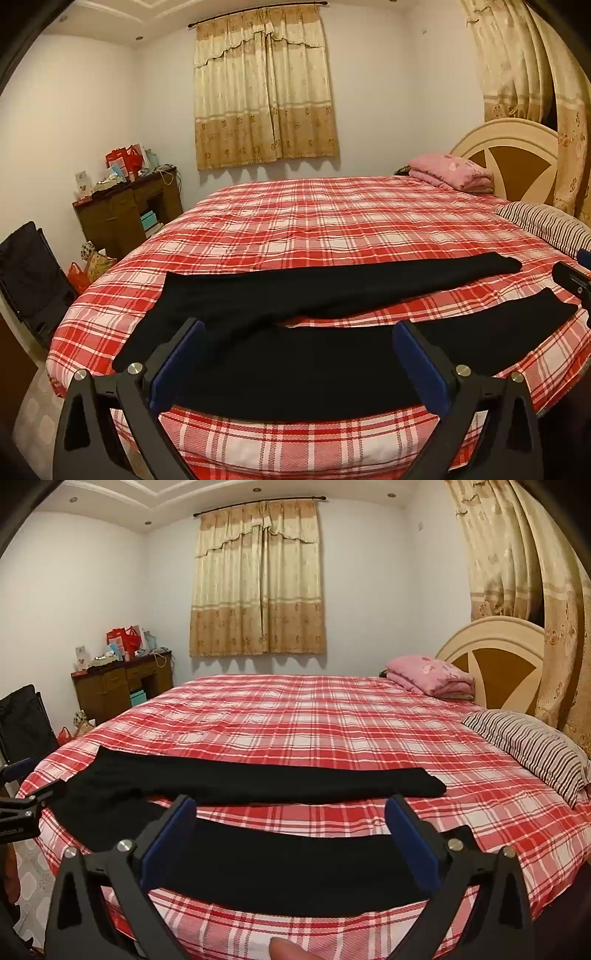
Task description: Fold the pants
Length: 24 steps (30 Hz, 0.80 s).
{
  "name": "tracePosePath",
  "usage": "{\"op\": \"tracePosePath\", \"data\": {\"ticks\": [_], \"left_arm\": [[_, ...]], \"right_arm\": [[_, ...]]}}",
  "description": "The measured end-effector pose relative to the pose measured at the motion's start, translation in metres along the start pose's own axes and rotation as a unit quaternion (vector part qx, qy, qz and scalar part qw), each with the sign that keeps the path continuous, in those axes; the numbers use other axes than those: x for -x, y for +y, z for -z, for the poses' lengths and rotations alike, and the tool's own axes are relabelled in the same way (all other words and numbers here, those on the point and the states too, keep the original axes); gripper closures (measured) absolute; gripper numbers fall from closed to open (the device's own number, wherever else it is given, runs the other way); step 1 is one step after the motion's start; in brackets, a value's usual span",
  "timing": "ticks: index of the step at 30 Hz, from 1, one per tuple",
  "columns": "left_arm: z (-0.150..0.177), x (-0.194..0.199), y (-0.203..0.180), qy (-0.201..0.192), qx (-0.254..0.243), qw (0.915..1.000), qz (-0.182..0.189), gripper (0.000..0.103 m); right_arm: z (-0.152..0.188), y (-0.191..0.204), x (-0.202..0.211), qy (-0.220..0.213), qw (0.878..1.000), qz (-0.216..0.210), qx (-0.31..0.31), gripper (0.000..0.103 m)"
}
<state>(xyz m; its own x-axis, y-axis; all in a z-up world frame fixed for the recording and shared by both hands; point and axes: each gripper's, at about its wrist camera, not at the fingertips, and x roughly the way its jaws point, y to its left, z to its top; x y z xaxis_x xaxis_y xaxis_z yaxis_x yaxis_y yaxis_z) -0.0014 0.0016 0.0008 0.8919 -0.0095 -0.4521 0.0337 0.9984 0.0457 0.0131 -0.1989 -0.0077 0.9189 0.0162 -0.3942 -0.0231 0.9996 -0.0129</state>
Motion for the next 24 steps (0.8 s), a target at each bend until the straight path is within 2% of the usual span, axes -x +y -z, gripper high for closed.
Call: {"op": "tracePosePath", "data": {"ticks": [3, 5, 6, 24], "left_arm": [[0.000, -0.002, 0.009, 0.010, 0.008, 0.9999, 0.001, 0.001], [-0.001, -0.009, -0.001, 0.016, -0.007, 0.9998, -0.010, 0.001], [-0.001, -0.010, -0.003, 0.013, -0.008, 0.9998, -0.011, 0.001], [0.004, -0.009, -0.002, 0.002, -0.005, 0.9999, -0.015, 0.001]], "right_arm": [[0.000, 0.000, 0.000, -0.004, 1.000, -0.001, 0.005, 0.000], [0.000, -0.001, 0.001, -0.006, 1.000, -0.005, 0.007, 0.000], [0.004, -0.001, -0.006, 0.006, 1.000, 0.004, 0.006, 0.000], [0.008, 0.000, -0.005, 0.006, 1.000, 0.011, 0.020, 0.000]]}}
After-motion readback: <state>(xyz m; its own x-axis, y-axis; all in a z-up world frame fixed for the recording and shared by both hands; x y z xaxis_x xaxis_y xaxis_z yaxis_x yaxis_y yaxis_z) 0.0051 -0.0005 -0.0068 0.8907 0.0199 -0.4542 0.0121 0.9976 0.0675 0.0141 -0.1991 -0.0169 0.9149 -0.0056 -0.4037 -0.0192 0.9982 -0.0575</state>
